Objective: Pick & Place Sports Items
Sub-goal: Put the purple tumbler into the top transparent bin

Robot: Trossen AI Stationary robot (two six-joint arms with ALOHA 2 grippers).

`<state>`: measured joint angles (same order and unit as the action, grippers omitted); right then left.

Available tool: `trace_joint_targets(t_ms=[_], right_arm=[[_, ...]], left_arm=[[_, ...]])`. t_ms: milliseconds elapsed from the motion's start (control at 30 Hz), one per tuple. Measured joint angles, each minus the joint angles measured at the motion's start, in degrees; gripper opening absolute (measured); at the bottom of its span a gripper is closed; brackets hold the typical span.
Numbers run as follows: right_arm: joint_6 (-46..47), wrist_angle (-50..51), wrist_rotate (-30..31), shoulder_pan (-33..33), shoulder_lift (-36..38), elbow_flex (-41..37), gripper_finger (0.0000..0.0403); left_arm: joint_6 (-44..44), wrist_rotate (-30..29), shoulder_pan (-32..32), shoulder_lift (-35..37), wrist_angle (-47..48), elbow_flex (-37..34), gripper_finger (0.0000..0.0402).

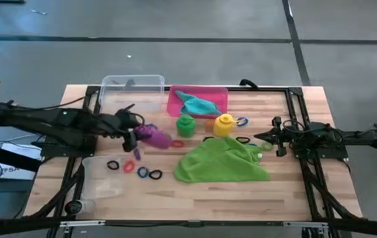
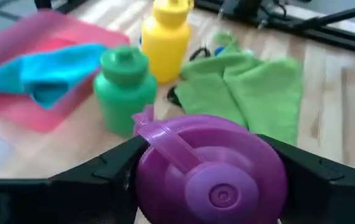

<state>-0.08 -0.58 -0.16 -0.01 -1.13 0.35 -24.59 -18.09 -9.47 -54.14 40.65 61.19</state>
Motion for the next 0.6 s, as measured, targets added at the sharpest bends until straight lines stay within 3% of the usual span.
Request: trace_joint_targets(t_ms=[233, 600], right_arm=[[0.0, 0.0, 0.0, 0.0, 0.0, 0.0, 0.0000], [0.0, 0.0, 0.0, 0.0, 0.0, 0.0, 0.0000]], left_arm=[[6.5, 0.0, 6.6, -3.9, 3.4, 8.9, 0.0204], [16.5, 0.0, 19.8, -15.2, 11.2, 28.5, 0.0204]])
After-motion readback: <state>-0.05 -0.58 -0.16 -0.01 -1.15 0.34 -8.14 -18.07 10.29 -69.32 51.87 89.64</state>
